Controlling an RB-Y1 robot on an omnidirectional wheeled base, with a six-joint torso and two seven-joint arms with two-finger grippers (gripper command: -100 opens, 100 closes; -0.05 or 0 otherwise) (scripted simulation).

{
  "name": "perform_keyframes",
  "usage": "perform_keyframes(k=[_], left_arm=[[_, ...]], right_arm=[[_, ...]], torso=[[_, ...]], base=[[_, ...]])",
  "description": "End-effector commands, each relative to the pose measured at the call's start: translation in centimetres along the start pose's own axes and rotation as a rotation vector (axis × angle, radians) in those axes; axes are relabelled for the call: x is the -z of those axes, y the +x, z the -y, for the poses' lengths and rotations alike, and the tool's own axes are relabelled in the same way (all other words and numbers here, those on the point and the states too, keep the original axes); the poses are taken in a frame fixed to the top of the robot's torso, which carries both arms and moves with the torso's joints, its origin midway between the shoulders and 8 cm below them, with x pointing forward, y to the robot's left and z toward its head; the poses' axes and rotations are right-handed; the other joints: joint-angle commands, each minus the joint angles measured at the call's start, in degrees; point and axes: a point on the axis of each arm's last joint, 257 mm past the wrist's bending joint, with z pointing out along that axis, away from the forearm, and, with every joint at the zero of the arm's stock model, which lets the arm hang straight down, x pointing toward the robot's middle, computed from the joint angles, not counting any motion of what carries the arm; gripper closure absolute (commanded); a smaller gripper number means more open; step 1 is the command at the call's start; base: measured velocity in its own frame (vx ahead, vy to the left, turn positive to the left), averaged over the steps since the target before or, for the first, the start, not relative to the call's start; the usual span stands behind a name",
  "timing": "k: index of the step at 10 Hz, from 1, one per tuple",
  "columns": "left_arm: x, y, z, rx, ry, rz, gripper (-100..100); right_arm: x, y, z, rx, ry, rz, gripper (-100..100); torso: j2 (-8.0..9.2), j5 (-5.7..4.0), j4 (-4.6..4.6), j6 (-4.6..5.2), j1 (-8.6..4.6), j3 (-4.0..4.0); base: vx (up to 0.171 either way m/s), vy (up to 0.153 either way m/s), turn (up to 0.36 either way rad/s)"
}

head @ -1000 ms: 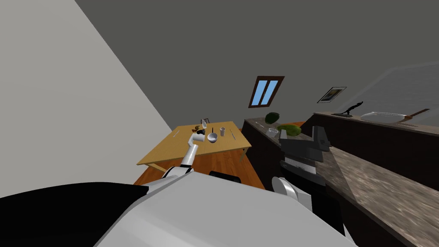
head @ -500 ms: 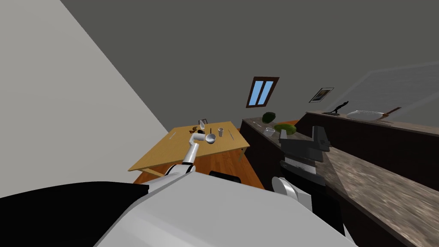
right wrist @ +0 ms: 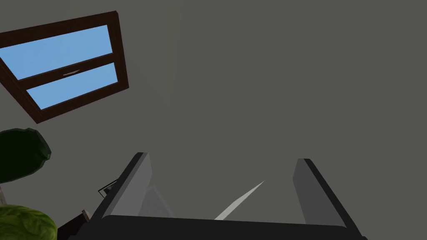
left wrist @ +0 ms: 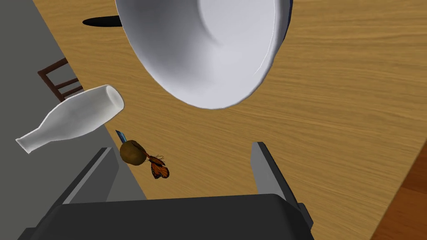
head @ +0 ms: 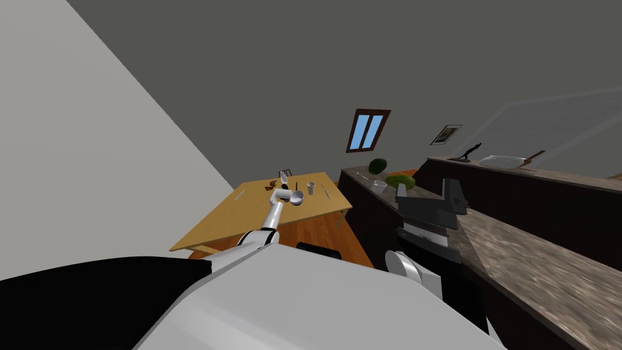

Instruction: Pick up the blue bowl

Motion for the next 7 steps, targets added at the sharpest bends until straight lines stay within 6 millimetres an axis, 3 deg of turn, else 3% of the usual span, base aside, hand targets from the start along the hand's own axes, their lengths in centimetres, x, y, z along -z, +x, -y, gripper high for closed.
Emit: perform_keyframes(k=[1, 3, 4, 6, 7], left_arm=[[-0.6, 0.4, -1.8, 0.010, -0.066, 0.000, -100], [-1.0, 1.2, -4.9, 0.024, -0.168, -0.005, -100], [-1.0, 1.2, -4.9, 0.024, -0.169, -0.005, -100], [-1.2, 2.3, -7.8, 0.032, -0.255, -0.014, -100], [-1.2, 2.3, -7.8, 0.032, -0.255, -0.014, -100]], right_arm=[[0.0, 0.0, 0.0, 0.000, 0.000, 0.000, 0], [0.0, 0.0, 0.0, 0.000, 0.000, 0.000, 0], [0.0, 0.0, 0.0, 0.000, 0.000, 0.000, 0], [0.0, 0.0, 0.0, 0.000, 0.000, 0.000, 0], [0.0, 0.0, 0.0, 0.000, 0.000, 0.000, 0]], torso=[[0.00, 0.00, 0.00, 0.00, 0.00, 0.00], [-0.06, 0.00, -0.01, 0.01, -0.01, -0.03], [-0.10, 0.01, -0.02, 0.01, 0.02, -0.06], [-0.05, 0.00, -0.01, 0.00, 0.00, -0.02], [-0.05, 0.00, -0.01, -0.01, 0.01, -0.03]], base=[[0.034, 0.001, -0.073], [0.059, 0.003, -0.087], [0.044, 0.003, -0.034], [0.047, 0.003, -0.054], [0.034, 0.001, -0.017]])
